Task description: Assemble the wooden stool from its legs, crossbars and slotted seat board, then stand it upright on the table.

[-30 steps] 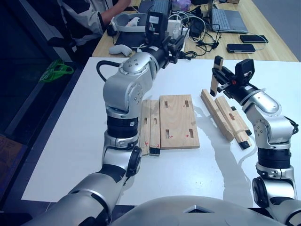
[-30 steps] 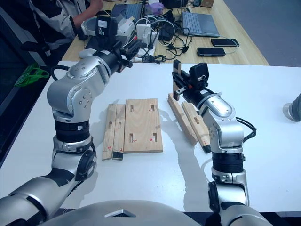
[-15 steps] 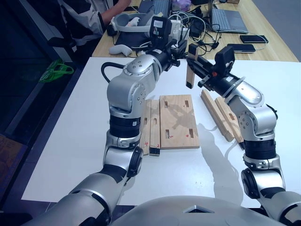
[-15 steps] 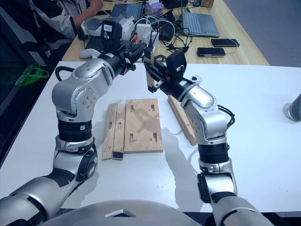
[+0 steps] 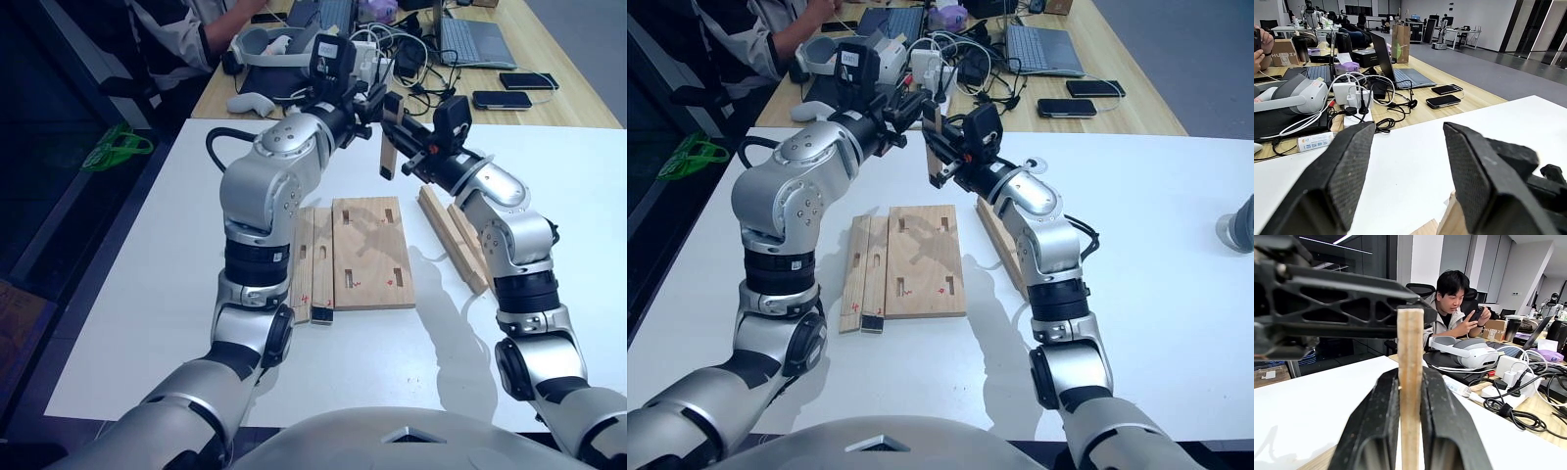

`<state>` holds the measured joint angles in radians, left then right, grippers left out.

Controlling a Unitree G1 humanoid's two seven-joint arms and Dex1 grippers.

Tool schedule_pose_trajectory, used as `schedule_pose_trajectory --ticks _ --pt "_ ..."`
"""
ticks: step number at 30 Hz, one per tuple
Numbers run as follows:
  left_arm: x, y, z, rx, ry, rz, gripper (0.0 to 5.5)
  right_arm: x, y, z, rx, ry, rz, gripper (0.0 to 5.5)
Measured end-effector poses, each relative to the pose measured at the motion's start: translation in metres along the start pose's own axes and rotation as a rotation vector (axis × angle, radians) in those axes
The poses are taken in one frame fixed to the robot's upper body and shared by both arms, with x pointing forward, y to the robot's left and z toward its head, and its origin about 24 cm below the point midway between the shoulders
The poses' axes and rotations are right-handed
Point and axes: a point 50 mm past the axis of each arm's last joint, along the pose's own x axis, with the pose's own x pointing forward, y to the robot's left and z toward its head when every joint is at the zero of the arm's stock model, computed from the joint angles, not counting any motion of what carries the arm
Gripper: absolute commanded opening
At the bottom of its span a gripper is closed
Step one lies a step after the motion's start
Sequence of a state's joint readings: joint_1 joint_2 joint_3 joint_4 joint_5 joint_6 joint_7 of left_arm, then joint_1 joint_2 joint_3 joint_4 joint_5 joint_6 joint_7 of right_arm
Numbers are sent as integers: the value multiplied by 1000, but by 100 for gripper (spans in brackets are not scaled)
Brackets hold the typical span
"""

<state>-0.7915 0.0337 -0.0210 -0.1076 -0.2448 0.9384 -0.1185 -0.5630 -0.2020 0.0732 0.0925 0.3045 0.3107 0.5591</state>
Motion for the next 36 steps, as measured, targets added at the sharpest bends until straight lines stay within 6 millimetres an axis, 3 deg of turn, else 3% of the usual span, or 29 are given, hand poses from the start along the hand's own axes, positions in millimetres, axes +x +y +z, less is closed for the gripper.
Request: schedule_pose_trajectory --ticks 16,20,30,33,36 --pt "-2 3 1 14 -5 16 257 14 -4 0 10 -18 -7 38" --pt "-1 14 1 15 -11 33 257 9 6 14 18 -79 48 38" --pt "-1 14 3 19 -5 37 257 9 17 7 49 -51 116 38" --pt "-3 8 7 24 -22 20 257 10 14 -2 53 -23 98 38" --pt "-1 -20 9 5 -40 -134 257 18 20 -8 76 -5 117 38"
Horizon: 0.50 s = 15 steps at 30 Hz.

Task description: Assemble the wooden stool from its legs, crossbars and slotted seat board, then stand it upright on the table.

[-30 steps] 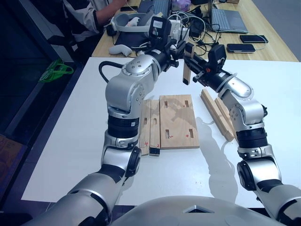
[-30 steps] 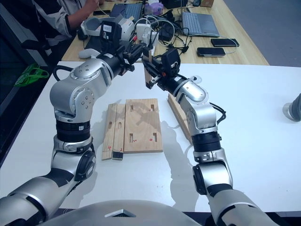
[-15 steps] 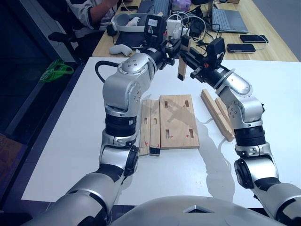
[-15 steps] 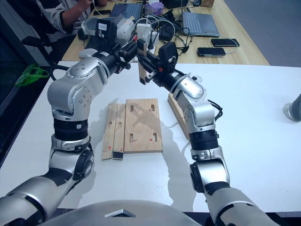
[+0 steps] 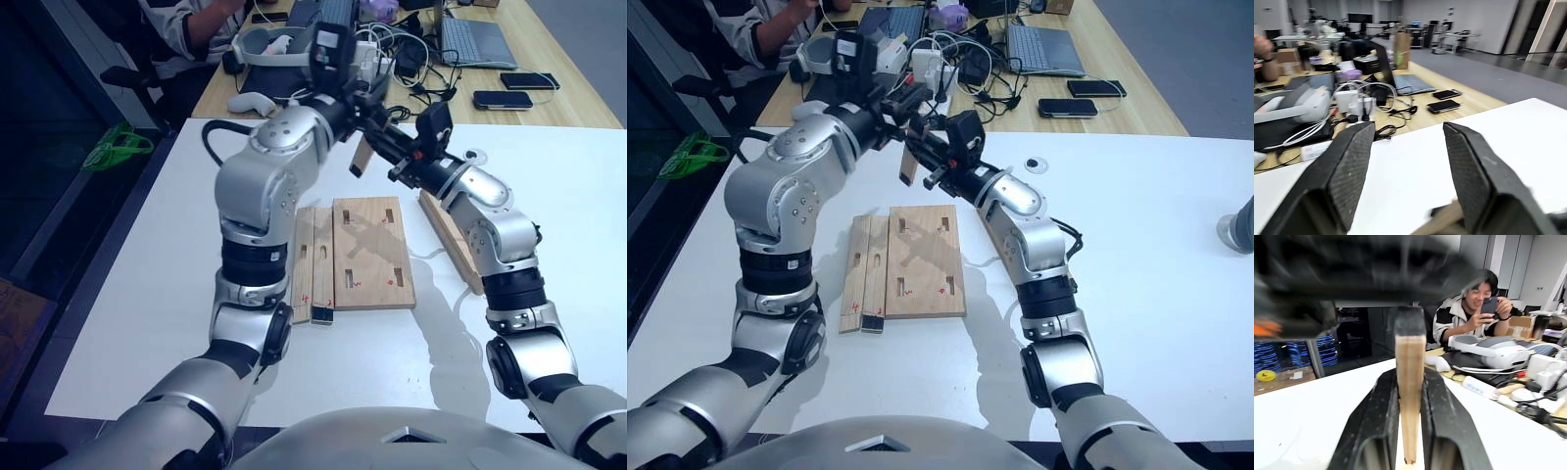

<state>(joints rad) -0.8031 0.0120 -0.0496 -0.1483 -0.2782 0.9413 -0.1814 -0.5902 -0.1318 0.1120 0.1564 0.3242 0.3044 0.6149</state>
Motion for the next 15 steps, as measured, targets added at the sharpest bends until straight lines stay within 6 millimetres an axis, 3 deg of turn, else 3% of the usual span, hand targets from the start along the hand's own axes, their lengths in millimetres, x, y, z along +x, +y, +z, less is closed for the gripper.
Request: schedule_pose_trajectory --ticks 3,6,8,10,13,15 --pt "-1 2 6 20 -58 29 257 2 0 3 -7 -14 -5 38" --pt "-6 33 24 102 -190 219 257 -6 -4 7 -32 -25 -38 38" --pt "-14 50 38 232 -299 385 257 -16 -4 4 -37 -12 -56 38" --pt "-34 65 66 519 -494 620 257 -27 -6 0 -31 3 -91 38" --pt "-55 53 91 862 -774 688 257 -40 -11 -1 -33 23 -142 38" --pt "-56 48 94 710 -866 679 257 -47 -13 -1 -26 24 -168 38"
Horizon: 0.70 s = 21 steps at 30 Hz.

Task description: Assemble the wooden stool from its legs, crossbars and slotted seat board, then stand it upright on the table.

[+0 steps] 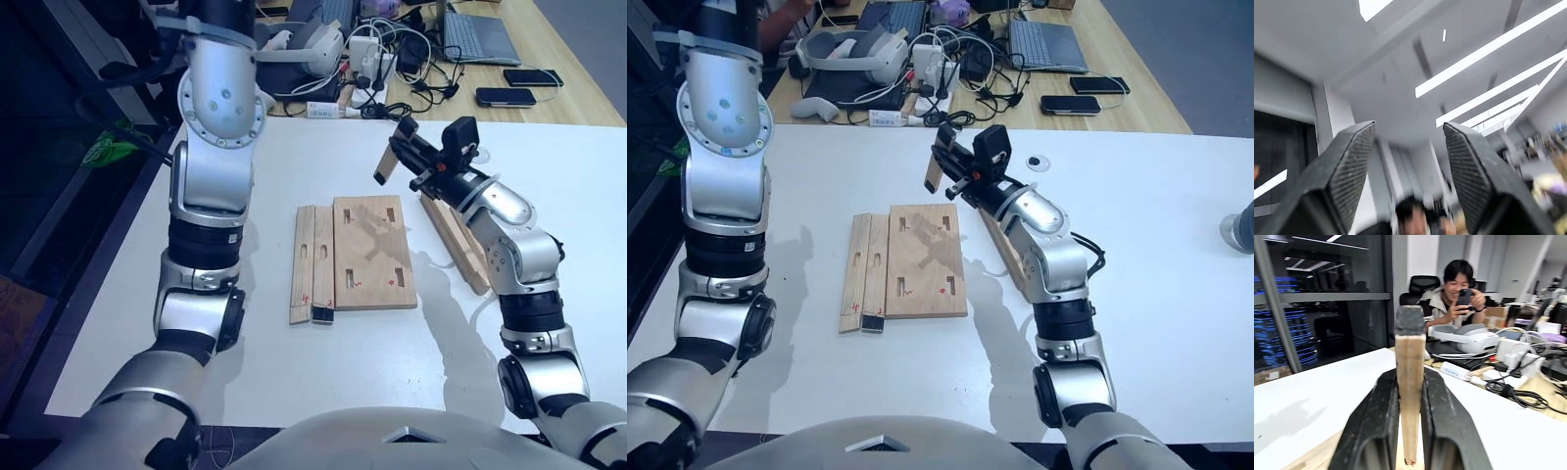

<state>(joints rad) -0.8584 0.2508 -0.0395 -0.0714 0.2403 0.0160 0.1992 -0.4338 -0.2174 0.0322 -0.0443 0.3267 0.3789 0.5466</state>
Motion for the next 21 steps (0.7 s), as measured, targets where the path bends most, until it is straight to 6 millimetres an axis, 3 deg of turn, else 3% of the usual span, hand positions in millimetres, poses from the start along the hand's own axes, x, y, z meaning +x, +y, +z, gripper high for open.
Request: schedule_pose_trajectory --ticks 1,4,7,10,14,16,20,21 --pt "0 6 -8 -62 49 49 257 -2 -1 0 0 1 -11 38" --pt "0 5 -4 -120 -16 -3 257 -3 -3 1 -6 3 -21 38" --pt "2 12 -16 -246 77 81 257 -3 -3 1 -6 3 -22 38" --pt "3 2 -1 -255 -4 -13 257 -2 -2 1 -6 3 -19 38" --pt "0 -4 -18 -365 148 -25 257 -9 -13 4 -41 15 -98 38" --pt "-13 -19 -35 -464 339 -76 257 -19 -24 4 -66 38 -190 38" --pt "-70 -38 -77 -546 774 -144 257 -62 -47 -11 -86 194 -399 38" --pt "-74 -38 -79 -556 811 -149 257 -70 -51 -16 -88 234 -448 38"
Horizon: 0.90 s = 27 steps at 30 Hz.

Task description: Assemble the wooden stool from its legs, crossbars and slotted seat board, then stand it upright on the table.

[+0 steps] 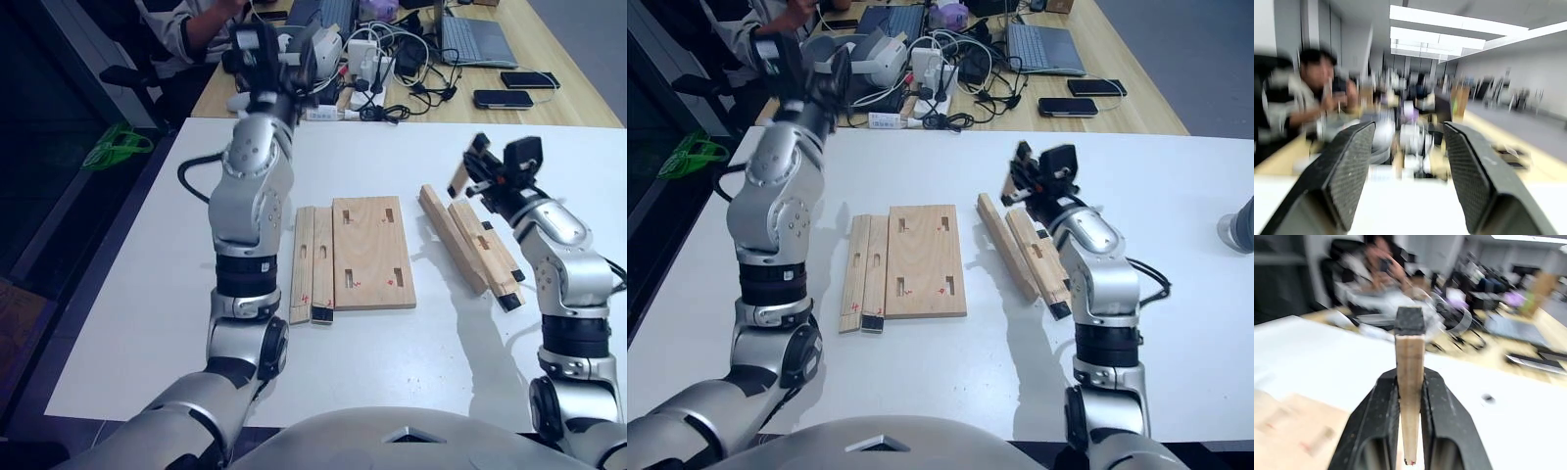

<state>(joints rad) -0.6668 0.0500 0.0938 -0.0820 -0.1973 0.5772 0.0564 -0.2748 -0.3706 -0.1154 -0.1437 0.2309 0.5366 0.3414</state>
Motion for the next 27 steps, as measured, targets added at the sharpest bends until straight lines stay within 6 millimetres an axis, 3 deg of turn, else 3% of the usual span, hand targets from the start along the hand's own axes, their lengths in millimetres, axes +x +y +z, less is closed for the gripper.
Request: schedule_pose_trajectory --ticks 5,13,27 --pt "-5 -8 3 5 48 -44 257 2 -1 -9 24 42 -39 38" --pt "-7 -8 3 9 69 -54 257 8 21 -22 122 133 48 38" --pt "-5 -8 6 7 61 -54 257 8 47 -3 160 110 210 38"
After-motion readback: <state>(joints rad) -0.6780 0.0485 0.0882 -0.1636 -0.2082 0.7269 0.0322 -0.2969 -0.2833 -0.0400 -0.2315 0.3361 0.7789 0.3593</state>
